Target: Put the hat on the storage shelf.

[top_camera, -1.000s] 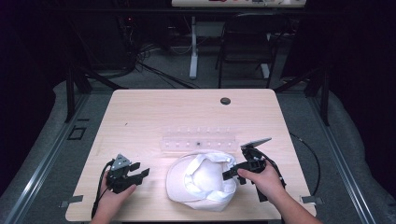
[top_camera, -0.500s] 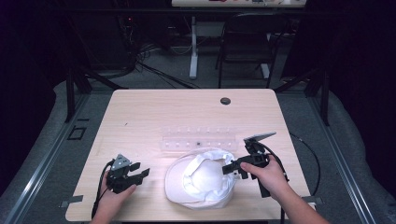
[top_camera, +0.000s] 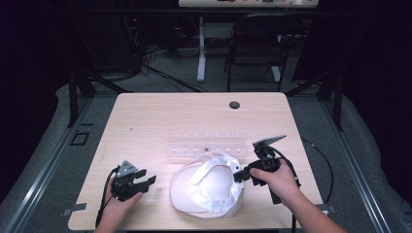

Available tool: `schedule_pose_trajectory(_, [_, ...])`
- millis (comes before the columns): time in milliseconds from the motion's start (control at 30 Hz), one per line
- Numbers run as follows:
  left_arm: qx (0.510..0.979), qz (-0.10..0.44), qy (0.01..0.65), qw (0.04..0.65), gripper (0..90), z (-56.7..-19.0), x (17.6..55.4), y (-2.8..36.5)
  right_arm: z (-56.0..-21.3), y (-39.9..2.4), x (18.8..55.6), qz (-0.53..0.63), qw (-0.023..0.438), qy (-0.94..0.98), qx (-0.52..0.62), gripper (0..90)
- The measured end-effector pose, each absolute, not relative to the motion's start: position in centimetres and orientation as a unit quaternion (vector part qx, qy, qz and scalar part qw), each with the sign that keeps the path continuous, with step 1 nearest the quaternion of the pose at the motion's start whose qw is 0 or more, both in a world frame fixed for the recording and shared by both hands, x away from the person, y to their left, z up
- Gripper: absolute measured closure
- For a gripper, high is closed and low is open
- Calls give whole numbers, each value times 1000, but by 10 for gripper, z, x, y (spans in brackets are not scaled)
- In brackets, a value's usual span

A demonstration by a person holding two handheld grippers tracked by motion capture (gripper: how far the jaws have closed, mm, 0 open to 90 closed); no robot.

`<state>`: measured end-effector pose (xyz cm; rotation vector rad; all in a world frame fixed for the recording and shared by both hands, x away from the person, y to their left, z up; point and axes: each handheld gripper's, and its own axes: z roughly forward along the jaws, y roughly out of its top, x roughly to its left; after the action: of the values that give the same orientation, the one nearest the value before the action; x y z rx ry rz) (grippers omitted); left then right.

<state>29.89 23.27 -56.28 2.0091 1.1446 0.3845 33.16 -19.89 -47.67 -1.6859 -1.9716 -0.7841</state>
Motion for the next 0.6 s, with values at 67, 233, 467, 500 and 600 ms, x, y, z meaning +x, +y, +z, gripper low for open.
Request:
schedule_pose_trajectory(67, [790, 152, 450, 389, 491, -563, 299, 233, -476, -199, 332, -281, 214, -711, -607, 782])
schedule_pose_trajectory(233, [790, 152, 450, 388, 491, -563, 299, 232, -474, -197, 331, -273, 212, -710, -614, 807])
schedule_pose_trajectory(467, [791, 151, 449, 388, 491, -563, 299, 232, -469, -196, 332, -269, 210, -717, -608, 811])
schedule_pose_trajectory(500, [791, 151, 449, 388, 491, -563, 299, 232, -467, -197, 332, -268, 213, -719, -606, 812])
schedule_pose_trajectory(600, [793, 152, 447, 385, 491, -563, 298, 232, -462, -197, 333, -267, 209, -720, -605, 813])
